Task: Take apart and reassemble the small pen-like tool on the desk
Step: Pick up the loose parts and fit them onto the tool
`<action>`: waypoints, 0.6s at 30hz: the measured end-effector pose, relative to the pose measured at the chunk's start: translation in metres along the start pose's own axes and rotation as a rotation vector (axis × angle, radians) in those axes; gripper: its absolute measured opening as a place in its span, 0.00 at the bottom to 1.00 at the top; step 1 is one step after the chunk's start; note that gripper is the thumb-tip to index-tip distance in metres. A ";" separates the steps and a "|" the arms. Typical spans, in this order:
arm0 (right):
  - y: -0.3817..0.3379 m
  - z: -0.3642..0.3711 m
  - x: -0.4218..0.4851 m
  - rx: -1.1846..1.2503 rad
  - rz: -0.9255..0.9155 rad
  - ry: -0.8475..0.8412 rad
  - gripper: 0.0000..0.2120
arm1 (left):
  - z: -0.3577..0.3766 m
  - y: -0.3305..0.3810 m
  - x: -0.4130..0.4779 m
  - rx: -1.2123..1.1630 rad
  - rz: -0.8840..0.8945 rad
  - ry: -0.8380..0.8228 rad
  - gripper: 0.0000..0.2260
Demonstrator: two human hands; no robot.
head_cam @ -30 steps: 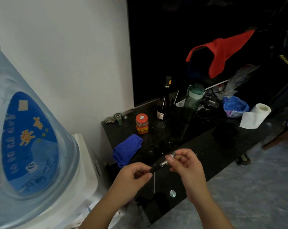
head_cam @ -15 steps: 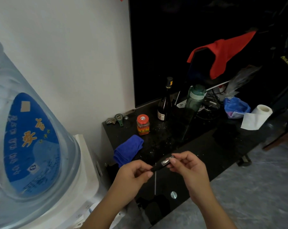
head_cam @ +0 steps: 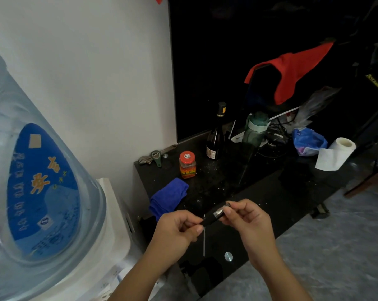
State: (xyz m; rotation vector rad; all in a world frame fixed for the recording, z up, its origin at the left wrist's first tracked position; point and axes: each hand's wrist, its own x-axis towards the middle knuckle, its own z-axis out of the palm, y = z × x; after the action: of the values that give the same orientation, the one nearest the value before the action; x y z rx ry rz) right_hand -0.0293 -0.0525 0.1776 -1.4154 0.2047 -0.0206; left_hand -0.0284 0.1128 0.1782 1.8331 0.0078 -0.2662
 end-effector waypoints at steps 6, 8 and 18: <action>0.002 0.003 -0.002 0.029 0.001 0.005 0.10 | 0.004 0.000 0.002 -0.068 0.003 -0.020 0.12; 0.004 0.007 -0.007 0.062 0.019 -0.011 0.14 | 0.004 0.000 0.001 -0.086 0.015 -0.035 0.10; -0.010 0.022 -0.036 0.035 0.007 0.060 0.17 | -0.007 0.001 -0.017 -0.126 0.002 -0.208 0.10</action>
State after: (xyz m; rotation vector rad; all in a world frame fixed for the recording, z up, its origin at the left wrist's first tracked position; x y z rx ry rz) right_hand -0.0599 -0.0273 0.1956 -1.3803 0.2576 -0.0609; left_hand -0.0432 0.1218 0.1841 1.6729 -0.1197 -0.4441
